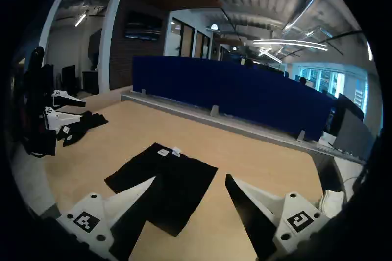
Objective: Fold towel
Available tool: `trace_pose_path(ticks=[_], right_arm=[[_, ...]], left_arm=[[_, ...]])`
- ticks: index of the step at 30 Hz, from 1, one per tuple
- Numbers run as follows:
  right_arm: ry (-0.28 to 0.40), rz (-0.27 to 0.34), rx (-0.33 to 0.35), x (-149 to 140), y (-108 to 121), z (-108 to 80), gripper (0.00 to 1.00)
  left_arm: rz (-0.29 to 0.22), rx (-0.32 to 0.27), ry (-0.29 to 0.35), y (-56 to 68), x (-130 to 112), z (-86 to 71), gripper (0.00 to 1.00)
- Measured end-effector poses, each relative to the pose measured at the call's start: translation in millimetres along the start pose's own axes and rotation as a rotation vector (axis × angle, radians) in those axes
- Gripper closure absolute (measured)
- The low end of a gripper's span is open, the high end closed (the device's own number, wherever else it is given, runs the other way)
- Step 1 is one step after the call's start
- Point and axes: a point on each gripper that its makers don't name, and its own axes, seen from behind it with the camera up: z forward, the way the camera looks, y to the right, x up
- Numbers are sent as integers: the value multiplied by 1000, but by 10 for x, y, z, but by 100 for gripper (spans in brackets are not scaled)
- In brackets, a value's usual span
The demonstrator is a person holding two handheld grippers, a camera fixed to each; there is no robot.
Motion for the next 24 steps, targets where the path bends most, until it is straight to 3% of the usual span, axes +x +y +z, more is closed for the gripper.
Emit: trace_pose_path(ticks=[24], right_arm=[[-141,6,41,-920,-94,338,0]], left_arm=[[-16,-69,-169,397,-945,356,11]])
